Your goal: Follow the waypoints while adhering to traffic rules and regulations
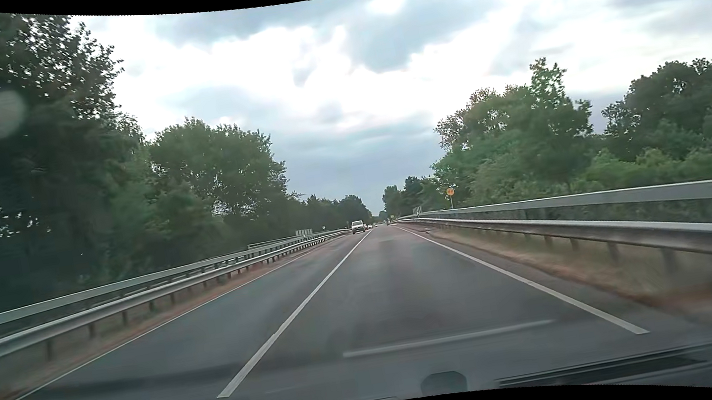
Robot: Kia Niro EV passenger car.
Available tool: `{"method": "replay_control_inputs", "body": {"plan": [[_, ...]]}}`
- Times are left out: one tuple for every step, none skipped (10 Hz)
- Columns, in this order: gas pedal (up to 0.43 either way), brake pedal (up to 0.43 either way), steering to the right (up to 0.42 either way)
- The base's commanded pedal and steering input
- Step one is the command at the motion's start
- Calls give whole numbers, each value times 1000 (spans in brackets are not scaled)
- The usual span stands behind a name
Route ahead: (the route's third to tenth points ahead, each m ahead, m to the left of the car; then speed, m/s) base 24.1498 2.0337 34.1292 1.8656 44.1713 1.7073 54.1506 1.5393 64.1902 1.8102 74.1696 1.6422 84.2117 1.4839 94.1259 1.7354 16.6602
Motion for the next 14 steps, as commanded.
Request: {"method": "replay_control_inputs", "body": {"plan": [[157,0,-2],[157,0,-2],[157,0,-2],[157,0,-2],[157,0,-3],[157,0,-3],[157,0,-3],[157,0,-1],[157,0,-1],[157,0,-1],[157,0,-1],[157,0,-3],[157,0,-3],[157,0,-3]]}}
